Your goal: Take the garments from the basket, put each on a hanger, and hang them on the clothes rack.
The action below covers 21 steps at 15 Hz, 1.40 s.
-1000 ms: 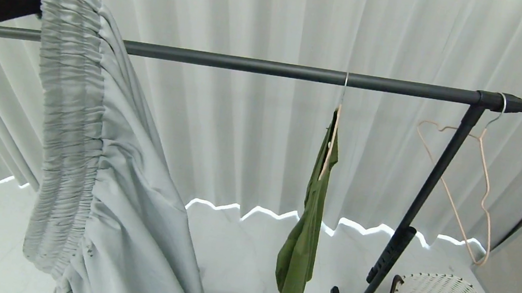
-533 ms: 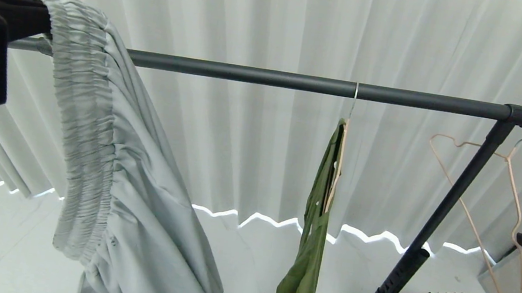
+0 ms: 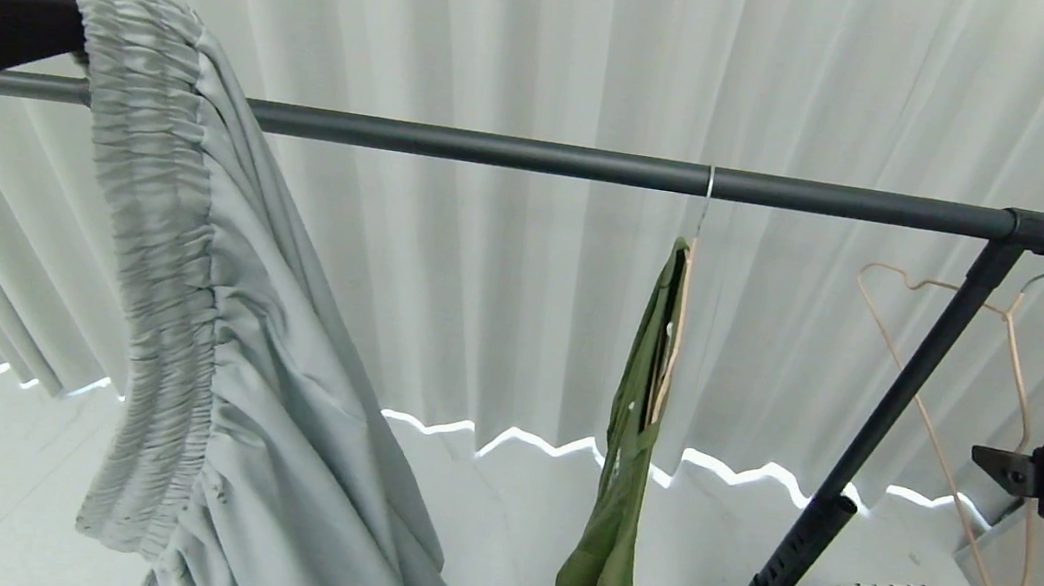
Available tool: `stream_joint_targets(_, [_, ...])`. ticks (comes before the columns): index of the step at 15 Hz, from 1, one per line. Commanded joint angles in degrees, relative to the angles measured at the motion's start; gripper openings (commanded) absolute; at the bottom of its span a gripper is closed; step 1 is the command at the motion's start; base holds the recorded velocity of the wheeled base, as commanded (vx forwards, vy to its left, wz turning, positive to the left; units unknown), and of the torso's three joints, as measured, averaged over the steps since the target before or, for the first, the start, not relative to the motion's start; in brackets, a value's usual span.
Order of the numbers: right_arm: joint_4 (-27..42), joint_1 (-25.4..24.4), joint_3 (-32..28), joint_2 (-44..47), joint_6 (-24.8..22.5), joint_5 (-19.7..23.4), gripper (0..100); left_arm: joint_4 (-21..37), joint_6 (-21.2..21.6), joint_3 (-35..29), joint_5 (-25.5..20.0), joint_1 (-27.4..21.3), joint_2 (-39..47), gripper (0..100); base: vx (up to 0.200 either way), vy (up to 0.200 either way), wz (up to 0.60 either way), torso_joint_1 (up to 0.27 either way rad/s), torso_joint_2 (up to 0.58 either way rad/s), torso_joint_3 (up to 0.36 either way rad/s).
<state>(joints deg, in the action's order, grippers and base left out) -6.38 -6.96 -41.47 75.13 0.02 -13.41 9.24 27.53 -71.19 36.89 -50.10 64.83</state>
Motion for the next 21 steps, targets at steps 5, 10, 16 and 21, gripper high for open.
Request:
stream_joint_targets(5, [-3.82,0.28,-0.1,7.05,3.4,-0.04,100,-0.01,-0.02,-0.09,0.03,0.01,-0.05,0,0.0,0.0,0.0,0.0,0.0,0.0])
stream_joint_targets(10, [-5.67,0.54,-0.1,8.54,4.63,-0.04,100,-0.01,0.07,-0.44,0.03,0.01,-0.05,0,0.0,0.0,0.0,0.0,0.0,0.0])
stream_joint_targets(16, [-6.63,0.81,-0.54,8.8,5.78,-0.13,0,-0.01,0.86,-0.44,0.03,0.01,-0.76,0,0.0,0.0,0.0,0.0,0.0,0.0])
stream_joint_targets(21, [-6.81,0.9,-0.36,7.14,5.86,-0.21,0,-0.01,0.95,-0.35,0.03,0.01,-0.76,0,0.0,0.0,0.0,0.0,0.0,0.0])
